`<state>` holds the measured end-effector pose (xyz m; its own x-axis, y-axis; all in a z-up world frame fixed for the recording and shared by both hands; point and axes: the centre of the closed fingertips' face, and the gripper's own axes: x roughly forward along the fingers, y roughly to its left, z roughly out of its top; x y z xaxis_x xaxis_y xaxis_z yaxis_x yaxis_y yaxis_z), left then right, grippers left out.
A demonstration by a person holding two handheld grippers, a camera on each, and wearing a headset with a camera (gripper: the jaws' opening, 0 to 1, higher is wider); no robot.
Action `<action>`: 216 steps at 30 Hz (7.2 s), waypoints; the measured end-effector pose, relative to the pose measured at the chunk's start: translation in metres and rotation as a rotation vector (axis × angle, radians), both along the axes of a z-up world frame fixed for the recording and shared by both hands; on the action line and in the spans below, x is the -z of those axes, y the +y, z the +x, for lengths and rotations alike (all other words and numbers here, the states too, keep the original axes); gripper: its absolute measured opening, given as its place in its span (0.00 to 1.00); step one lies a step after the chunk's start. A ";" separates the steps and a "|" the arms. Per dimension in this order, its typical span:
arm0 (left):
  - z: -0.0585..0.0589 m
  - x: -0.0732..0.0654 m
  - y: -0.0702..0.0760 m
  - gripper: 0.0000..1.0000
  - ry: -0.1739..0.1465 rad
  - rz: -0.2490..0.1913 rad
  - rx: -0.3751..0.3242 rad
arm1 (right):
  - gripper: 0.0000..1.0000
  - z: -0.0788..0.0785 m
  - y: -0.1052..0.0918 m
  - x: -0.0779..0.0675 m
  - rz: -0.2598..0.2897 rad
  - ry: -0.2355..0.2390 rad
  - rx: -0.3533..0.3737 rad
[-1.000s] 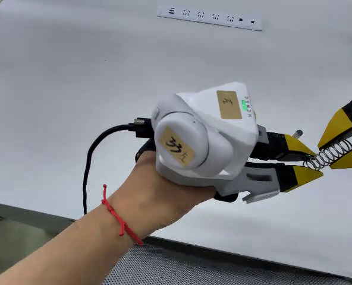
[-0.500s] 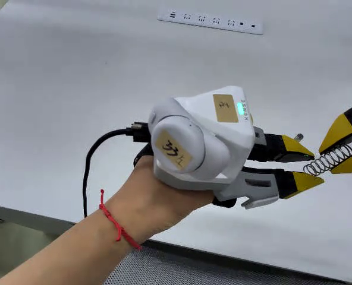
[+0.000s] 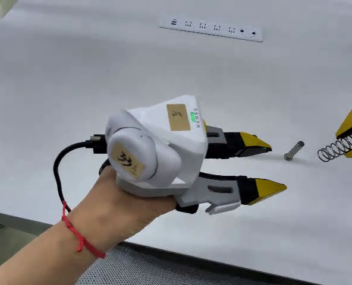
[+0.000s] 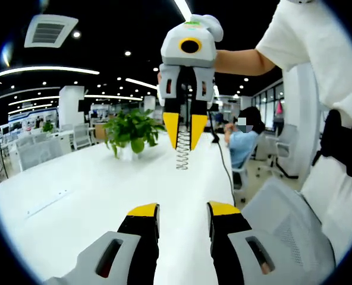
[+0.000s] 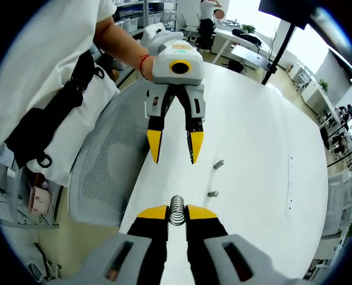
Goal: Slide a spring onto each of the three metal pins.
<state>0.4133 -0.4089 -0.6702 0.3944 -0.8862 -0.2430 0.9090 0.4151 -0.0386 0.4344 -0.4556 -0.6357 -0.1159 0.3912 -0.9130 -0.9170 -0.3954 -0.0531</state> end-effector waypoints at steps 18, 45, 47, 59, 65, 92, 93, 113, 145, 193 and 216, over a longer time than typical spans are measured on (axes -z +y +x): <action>0.012 0.020 0.068 0.61 0.011 0.041 -0.137 | 0.12 0.053 -0.020 0.031 -0.071 -0.032 0.153; 0.020 0.049 0.105 0.86 0.092 0.025 -0.248 | 0.12 0.105 -0.026 0.112 -0.210 -0.020 0.219; 0.020 0.050 0.106 0.86 0.095 0.023 -0.253 | 0.12 0.103 -0.026 0.115 -0.216 -0.020 0.218; 0.021 0.051 0.105 0.86 0.102 0.001 -0.260 | 0.12 0.103 -0.029 0.133 -0.246 -0.012 0.219; 0.021 0.053 0.105 0.86 0.108 0.000 -0.260 | 0.12 0.107 -0.029 0.141 -0.253 -0.008 0.217; 0.023 0.054 0.103 0.84 0.122 -0.021 -0.257 | 0.12 0.108 -0.026 0.154 -0.264 0.012 0.221; 0.023 0.054 0.103 0.84 0.122 -0.021 -0.256 | 0.12 0.107 -0.026 0.154 -0.265 0.013 0.221; 0.023 0.057 0.103 0.83 0.131 -0.031 -0.258 | 0.12 0.109 -0.026 0.177 -0.272 0.001 0.215; 0.021 0.059 0.105 0.82 0.138 -0.034 -0.266 | 0.12 0.099 -0.021 0.197 -0.286 -0.003 0.213; 0.026 0.060 0.120 0.96 0.105 0.119 -0.216 | 0.60 0.085 -0.079 0.113 0.296 0.079 0.699; 0.019 0.080 0.125 1.00 0.163 0.187 -0.204 | 0.91 0.037 -0.117 0.121 0.654 0.157 0.924</action>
